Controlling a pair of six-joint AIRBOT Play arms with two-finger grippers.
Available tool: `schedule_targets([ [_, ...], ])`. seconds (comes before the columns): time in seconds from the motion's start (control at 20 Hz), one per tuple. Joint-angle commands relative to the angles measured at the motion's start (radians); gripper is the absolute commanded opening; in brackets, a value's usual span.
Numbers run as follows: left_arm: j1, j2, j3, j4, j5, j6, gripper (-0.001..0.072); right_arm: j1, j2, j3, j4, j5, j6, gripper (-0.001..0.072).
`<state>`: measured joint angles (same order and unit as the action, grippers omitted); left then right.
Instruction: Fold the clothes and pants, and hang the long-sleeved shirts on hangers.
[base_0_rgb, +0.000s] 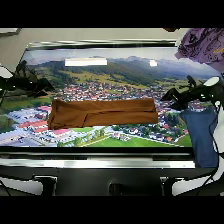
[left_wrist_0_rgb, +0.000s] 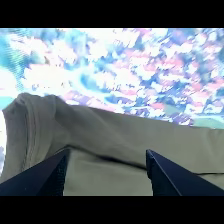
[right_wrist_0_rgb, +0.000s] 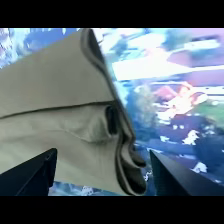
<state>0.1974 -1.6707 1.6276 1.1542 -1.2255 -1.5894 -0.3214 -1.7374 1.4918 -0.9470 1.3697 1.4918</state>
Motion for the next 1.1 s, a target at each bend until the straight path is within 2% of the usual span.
schedule_targets([
  [0.0,0.0,0.005,0.029,0.002,-0.019,-0.007,0.0544,-0.041,-0.045,-0.037,0.085,0.031,-0.056,0.0667],
  [0.5,0.0,0.005,0.029,0.002,-0.02,-0.007,0.0544,0.068,-0.142,-0.111,0.155,-0.115,-0.097,0.0651],
  [0.6,0.0,0.004,0.029,0.001,-0.02,-0.007,0.0544,0.1,-0.142,-0.11,0.153,-0.109,-0.098,0.0469],
  [0.7,-0.002,0.004,0.029,-0.004,-0.02,-0.008,0.0542,0.129,-0.142,-0.11,0.146,-0.106,-0.097,0.0155],
  [0.75,-0.007,0.004,0.029,-0.016,-0.02,-0.007,0.0538,0.133,-0.138,-0.11,0.147,-0.107,-0.097,0.0061],
  [0.8,-0.016,0.003,0.029,-0.032,-0.019,-0.007,0.0507,0.134,-0.128,-0.11,0.146,-0.106,-0.087,0.0031],
  [0.85,-0.029,0.001,0.029,-0.049,-0.018,-0.006,0.0418,0.131,-0.11,-0.109,0.137,-0.106,-0.072,0.0031],
  [0.95,-0.076,-0.016,0.028,-0.083,-0.019,-0.007,0.0034,0.132,-0.048,-0.087,0.029,-0.1,-0.003,0.0031],
  [1.05,-0.151,-0.045,0.028,-0.09,-0.002,-0.055,0.002,0.132,0.034,-0.061,-0.068,-0.085,0.06,0.0031],
])
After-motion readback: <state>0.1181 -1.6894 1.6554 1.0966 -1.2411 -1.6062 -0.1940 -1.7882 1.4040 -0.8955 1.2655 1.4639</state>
